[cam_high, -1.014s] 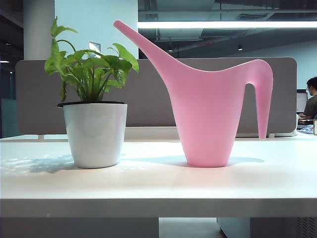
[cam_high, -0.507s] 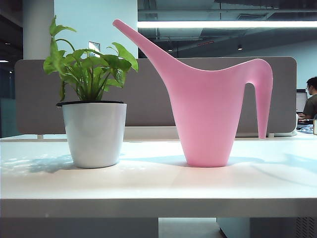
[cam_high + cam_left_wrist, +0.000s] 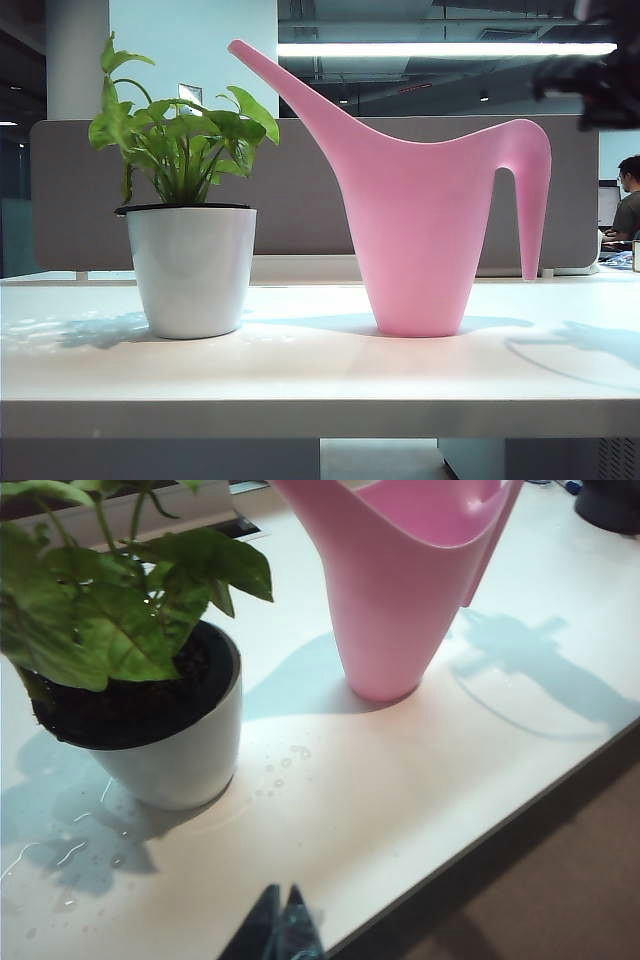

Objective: Pick up the watering can from the table, water the potted plant, and put the can back.

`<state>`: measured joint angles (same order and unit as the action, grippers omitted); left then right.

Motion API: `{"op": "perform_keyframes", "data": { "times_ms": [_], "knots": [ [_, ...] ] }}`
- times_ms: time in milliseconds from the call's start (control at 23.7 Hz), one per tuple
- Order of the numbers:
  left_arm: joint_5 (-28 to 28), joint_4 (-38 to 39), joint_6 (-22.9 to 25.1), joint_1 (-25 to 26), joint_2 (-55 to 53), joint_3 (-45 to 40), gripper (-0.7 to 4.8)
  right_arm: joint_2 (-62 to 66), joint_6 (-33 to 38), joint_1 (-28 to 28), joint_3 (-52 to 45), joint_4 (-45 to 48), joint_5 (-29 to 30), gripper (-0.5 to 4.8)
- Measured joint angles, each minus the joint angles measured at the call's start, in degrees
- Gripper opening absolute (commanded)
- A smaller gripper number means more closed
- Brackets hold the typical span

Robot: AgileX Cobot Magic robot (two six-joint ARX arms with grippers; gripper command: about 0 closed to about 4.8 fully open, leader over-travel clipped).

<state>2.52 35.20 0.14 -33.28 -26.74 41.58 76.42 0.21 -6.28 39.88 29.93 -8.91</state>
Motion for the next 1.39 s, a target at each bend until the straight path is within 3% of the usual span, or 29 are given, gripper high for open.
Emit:
{"op": "perform_keyframes", "data": {
  "times_ms": [169, 465, 803, 887, 1098, 1394],
  "knots": [
    [-0.37, 0.0, 0.0, 0.0, -0.07, 0.0, 0.03, -7.41, 0.04, -3.85, -18.8, 12.52, -0.2, 0.27],
    [1.33, 0.0, 0.0, 0.0, -0.02, 0.0, 0.03, -10.45, 0.04, -4.46, -27.17, 14.12, -0.52, 0.3],
    [0.31, 0.0, 0.0, 0.0, -0.04, 0.0, 0.03, -9.66, 2.21, -4.48, -28.06, 14.93, 0.28, 1.86],
    [0.28, 0.0, 0.0, 0.0, 0.0, 0.0, 0.03, -8.28, 2.62, -4.48, -28.06, 16.41, 0.59, 2.5],
    [0.28, 0.0, 0.0, 0.0, 0.02, 0.0, 0.03, -0.33, 2.82, -4.55, -27.17, 27.8, 4.02, 2.68],
    [0.28, 0.0, 0.0, 0.0, 0.0, 0.0, 0.03, 13.22, 2.82, -4.48, -18.58, 29.4, 5.97, 3.23]
  ]
}}
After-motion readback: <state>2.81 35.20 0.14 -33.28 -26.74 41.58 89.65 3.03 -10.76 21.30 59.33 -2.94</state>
